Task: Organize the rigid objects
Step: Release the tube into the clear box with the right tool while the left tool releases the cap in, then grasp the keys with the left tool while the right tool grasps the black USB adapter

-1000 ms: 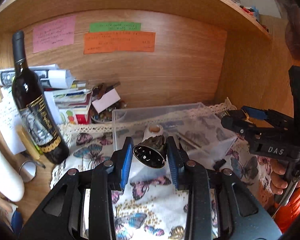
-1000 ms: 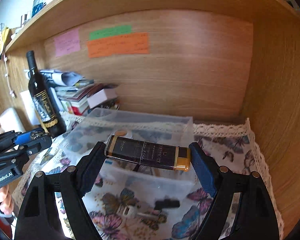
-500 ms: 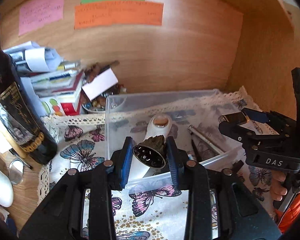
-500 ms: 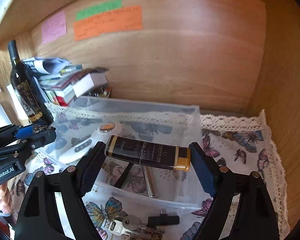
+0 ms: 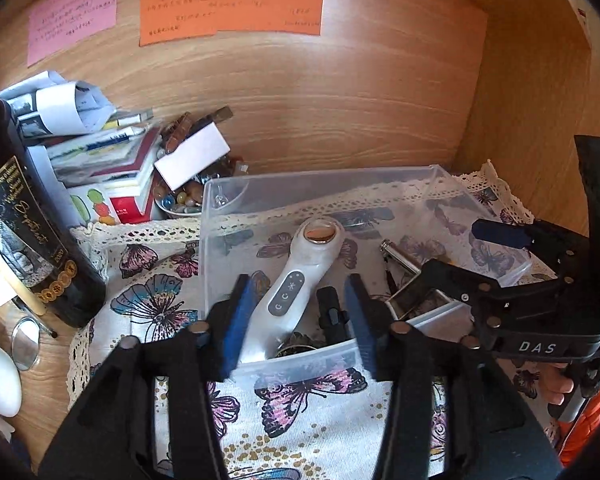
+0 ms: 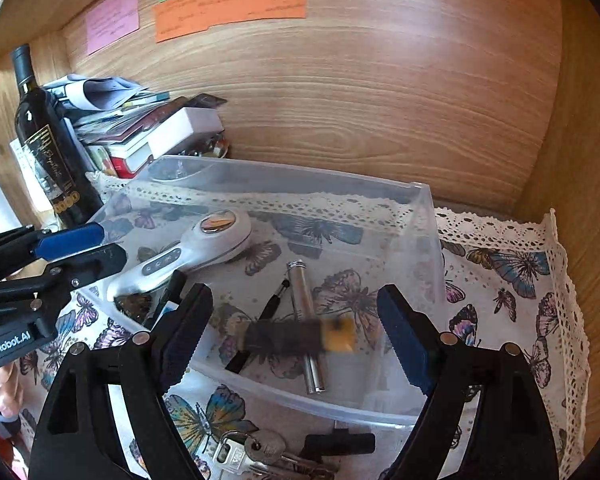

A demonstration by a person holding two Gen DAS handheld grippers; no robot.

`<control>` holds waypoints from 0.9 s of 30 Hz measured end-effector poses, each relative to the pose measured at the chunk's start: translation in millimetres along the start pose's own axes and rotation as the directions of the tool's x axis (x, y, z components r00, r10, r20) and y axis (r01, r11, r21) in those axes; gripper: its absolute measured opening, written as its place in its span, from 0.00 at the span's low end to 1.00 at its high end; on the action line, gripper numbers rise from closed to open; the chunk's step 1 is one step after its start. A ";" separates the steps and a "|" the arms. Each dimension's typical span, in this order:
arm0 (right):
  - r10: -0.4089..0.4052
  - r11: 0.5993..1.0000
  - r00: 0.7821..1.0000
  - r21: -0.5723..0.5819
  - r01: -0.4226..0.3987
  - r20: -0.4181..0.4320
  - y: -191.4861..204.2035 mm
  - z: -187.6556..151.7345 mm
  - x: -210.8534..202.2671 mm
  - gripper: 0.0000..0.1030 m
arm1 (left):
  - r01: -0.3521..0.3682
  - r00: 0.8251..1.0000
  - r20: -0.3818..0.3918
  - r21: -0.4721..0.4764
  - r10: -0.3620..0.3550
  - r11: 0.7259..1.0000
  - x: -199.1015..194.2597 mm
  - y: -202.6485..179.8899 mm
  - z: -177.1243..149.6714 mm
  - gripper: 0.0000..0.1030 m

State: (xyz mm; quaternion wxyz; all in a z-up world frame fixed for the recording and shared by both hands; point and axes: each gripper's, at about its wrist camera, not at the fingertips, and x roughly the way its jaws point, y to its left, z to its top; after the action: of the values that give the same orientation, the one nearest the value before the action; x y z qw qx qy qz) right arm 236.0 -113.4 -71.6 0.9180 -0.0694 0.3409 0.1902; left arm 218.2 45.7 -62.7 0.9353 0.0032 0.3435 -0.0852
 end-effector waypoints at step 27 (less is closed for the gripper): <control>-0.095 0.995 0.994 0.026 0.093 0.052 -48.1 -49.0 -75.3 0.87 | 0.037 0.998 -0.046 0.069 -0.034 0.997 -41.4 -46.8 -50.2 0.91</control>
State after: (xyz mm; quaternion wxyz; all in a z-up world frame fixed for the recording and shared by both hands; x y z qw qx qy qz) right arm 173.3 -192.9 -59.8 0.9355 -0.0693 0.3150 0.1444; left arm 147.4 9.3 -72.0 0.9250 0.0315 0.3613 -0.1134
